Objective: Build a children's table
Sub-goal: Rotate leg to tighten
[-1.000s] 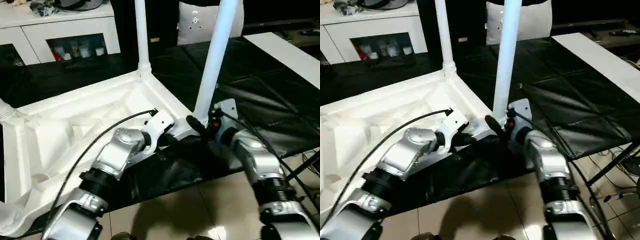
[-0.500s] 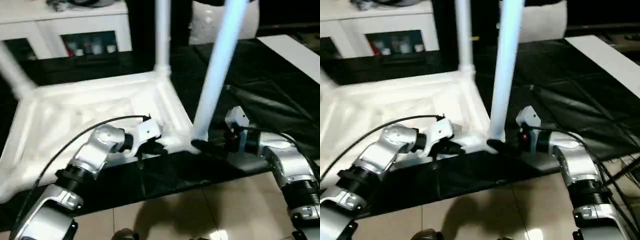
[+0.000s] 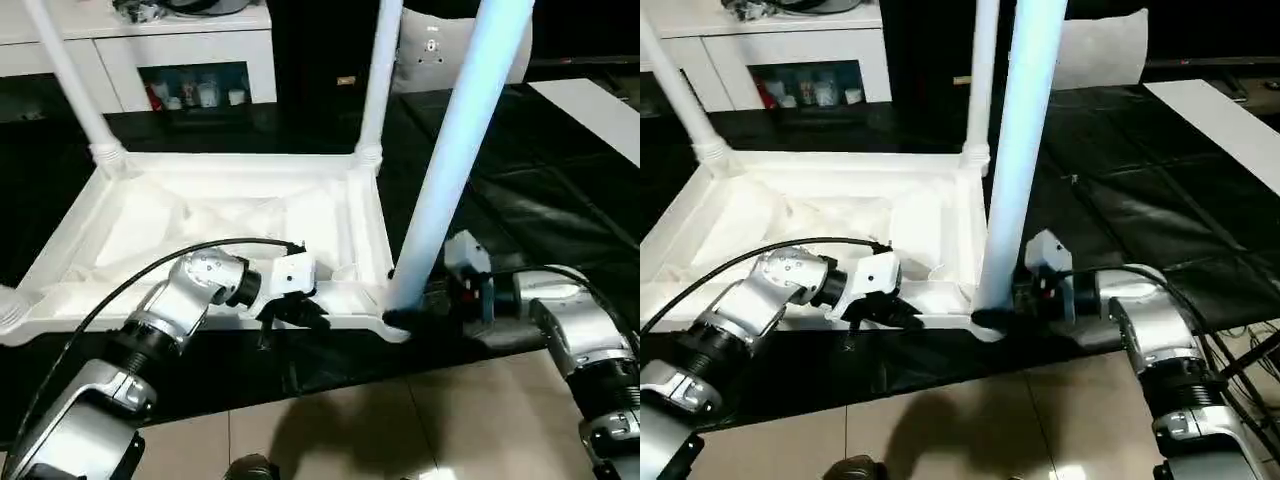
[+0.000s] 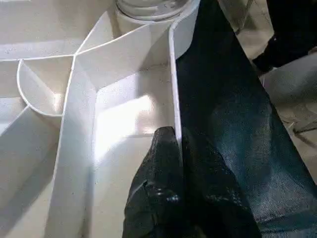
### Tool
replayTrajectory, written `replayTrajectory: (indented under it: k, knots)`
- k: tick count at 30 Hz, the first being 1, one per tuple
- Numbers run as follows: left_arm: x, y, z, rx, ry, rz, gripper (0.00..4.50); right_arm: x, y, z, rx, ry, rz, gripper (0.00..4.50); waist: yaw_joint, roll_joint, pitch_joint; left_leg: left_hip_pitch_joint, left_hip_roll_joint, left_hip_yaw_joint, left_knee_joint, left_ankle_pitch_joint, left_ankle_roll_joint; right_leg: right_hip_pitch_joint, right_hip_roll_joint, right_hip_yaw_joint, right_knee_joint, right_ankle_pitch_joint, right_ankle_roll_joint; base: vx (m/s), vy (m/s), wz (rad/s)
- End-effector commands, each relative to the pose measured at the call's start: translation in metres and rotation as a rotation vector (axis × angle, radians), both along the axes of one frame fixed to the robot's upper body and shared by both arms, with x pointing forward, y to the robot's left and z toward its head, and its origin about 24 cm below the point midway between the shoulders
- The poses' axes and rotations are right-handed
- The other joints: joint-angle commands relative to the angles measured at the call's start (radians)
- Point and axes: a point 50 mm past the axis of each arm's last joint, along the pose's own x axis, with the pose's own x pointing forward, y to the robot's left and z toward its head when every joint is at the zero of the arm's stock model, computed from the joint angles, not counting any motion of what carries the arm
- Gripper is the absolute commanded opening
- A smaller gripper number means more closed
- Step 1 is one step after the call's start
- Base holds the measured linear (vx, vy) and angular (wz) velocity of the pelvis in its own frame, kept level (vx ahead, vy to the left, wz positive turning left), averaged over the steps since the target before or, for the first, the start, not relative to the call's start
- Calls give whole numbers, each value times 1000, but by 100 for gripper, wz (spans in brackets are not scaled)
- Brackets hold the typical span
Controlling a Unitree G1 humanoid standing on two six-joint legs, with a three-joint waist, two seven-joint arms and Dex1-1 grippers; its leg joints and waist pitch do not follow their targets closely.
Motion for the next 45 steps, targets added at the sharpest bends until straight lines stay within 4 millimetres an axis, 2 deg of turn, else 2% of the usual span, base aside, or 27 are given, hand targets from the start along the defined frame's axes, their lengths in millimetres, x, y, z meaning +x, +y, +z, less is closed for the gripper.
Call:
replayTrajectory:
  k: [1, 6, 12, 13, 15, 16, 17, 19, 20, 21, 22, 23, 24, 25, 26, 27, 28, 29, 32, 33, 34, 36, 37, 40, 41, 42, 45]
  knots:
    - [-2, -2, -2, 52, 8, -71, 0, 1, -1, 3, -4, 1, 19, 344, -6, -16, -79, 15, 35, -1, -64, -139, 74, 54, -61, 51, -67, -154, -231, 0, 0, 0]
    - [-2, -1, -3, 46, 13, -72, 0, -2, 0, 1, 9, 24, 34, 301, -5, -18, -80, 15, 34, -1, -63, -141, 70, 54, -61, 52, -69, -170, -224, 0, 0, 0]
    - [-7, -5, -4, -12, 60, -55, 0, -9, 3, -4, 47, 67, 43, 259, -4, -16, -81, 15, 35, -1, -62, -129, 76, 55, -60, 51, -64, -140, -236, 0, 0, 0]
    - [-7, -8, -3, -40, 74, -36, 0, -9, 5, -3, 70, 76, 30, 252, -3, -12, -81, 15, 36, -2, -62, -130, 76, 54, -60, 51, -63, -137, -238, 0, 0, 0]
    - [-8, -9, -2, -57, 83, -22, 0, -9, 7, -3, 82, 79, 22, 242, -3, -15, -81, 13, 35, -2, -62, -129, 76, 56, -61, 50, -63, -135, -241, 0, 0, 0]
    - [-7, -16, -1, -102, 101, 70, 0, -8, 16, -4, 103, 82, -31, 237, -6, -13, -80, 14, 36, -2, -64, -135, 71, 54, -60, 51, -63, -145, -242, 0, 0, 0]
    - [-6, -17, -1, -107, 102, 85, 0, -8, 18, -5, 104, 80, -40, 237, -7, -15, -78, 14, 38, -2, -66, -136, 67, 55, -60, 51, -64, -150, -238, 0, 0, 0]
    - [0, -26, -1, -138, 95, 241, 0, -1, 31, -14, 55, 97, -176, 233, -15, -16, -71, 16, 32, -2, -70, -168, 43, 51, -59, 51, -76, -232, -220, 0, 0, 0]
    - [2, -28, 0, -145, 92, 271, 0, 1, 32, -16, 44, 95, -205, 232, -20, -17, -65, 18, 28, -3, -74, -214, 21, 53, -62, 48, -87, -333, -191, 0, 0, 0]
    - [3, -31, 0, -159, 91, 303, 0, 4, 35, -18, 45, 94, -246, 232, -20, -17, -65, 18, 28, -3, -74, -214, 21, 53, -62, 48, -87, -333, -191, 0, 0, 0]
    - [4, -34, 1, -173, 96, 339, 0, 7, 38, -20, 46, 88, -291, 231, -33, -19, -62, 22, 26, -8, -78, -265, -5, 53, -65, 46, -100, -447, -144, 0, 0, 0]
    - [7, -40, 2, -198, 98, 398, 0, 14, 42, -23, 58, 92, -392, 226, -39, -17, -60, 26, 26, -8, -80, -278, -10, 49, -64, 46, -104, -467, -139, 0, 0, 0]
    - [9, -46, 3, -219, 101, 455, 0, 20, 46, -27, 61, 94, -487, 212, -47, -10, -60, 27, 22, -12, -80, -304, -15, 50, -66, 42, -110, -501, -128, 0, 0, 0]
    - [9, -46, 3, -219, 101, 455, 0, 20, 46, -27, 61, 94, -487, 210, -59, -15, -61, 25, 22, -13, -83, -309, -19, 51, -63, 40, -112, -500, -120, 0, 0, 0]
    - [11, -51, 4, -232, 100, 499, 0, 24, 48, -29, 58, 91, -557, 210, -63, -17, -62, 24, 21, -14, -83, -306, -16, 54, -62, 39, -113, -495, -115, 0, 0, 0]
    - [11, -52, 4, -235, 98, 511, 0, 24, 48, -30, 57, 92, -576, 207, -67, -16, -62, 24, 22, -14, -84, -308, -14, 52, -60, 39, -114, -492, -113, 0, 0, 0]
    - [13, -59, 6, -251, 92, 567, 0, 29, 50, -33, 52, 98, -671, 206, -75, -9, -60, 29, 20, -13, -84, -323, -8, 47, -59, 38, -119, -487, -116, 0, 0, 0]
    - [15, -67, 9, -268, 82, 620, 0, 33, 52, -36, 44, 93, -772, 206, -82, -8, -59, 29, 19, -13, -83, -326, -8, 46, -58, 38, -120, -478, -122, 0, 0, 0]
    - [13, -75, 10, -274, 76, 621, 0, 33, 56, -35, 81, 93, -771, 206, -87, -8, -62, 31, 18, -12, -83, -327, 5, 48, -56, 39, -123, -459, -124, 0, 0, 0]
    - [13, -76, 10, -274, 75, 618, 0, 33, 57, -35, 89, 95, -764, 260, -87, -9, -63, 28, 18, -12, -83, -323, 11, 49, -56, 40, -121, -445, -127, 0, 0, 0]
    - [12, -75, 10, -268, 65, 604, 0, 33, 56, -32, 115, 84, -761, 274, -86, -5, -65, 27, 19, -11, -84, -310, 23, 49, -54, 43, -118, -397, -138, 0, 0, 0]
    - [12, -73, 10, -251, 45, 588, 0, 33, 54, -30, 130, 64, -758, 279, -84, -6, -67, 23, 19, -10, -83, -287, 34, 52, -55, 45, -113, -354, -153, 0, 0, 0]
    - [12, -71, 9, -239, 33, 581, 0, 32, 52, -29, 136, 51, -755, 308, -83, -6, -68, 23, 20, -10, -83, -281, 36, 53, -55, 44, -111, -344, -157, 0, 0, 0]
    - [14, -62, 8, -214, 6, 583, 0, 31, 42, -24, 151, 19, -714, 321, -79, -6, -70, 19, 20, -7, -81, -254, 46, 56, -54, 46, -107, -308, -170, 0, 0, 0]
    - [14, -62, 8, -214, 6, 583, 0, 31, 42, -24, 151, 19, -714, 327, -78, -6, -70, 19, 20, -7, -82, -250, 48, 56, -55, 46, -106, -304, -171, 0, 0, 0]
    - [15, -59, 7, -206, -3, 584, 0, 31, 40, -23, 149, 5, -698, 353, -77, -7, -69, 18, 20, -6, -81, -245, 49, 57, -55, 46, -106, -302, -172, 0, 0, 0]
    - [15, -51, 6, -189, -14, 545, 0, 27, 29, -16, 140, -35, -613, 372, -74, -9, -68, 14, 19, -6, -79, -227, 60, 59, -54, 46, -105, -289, -169, 0, 0, 0]
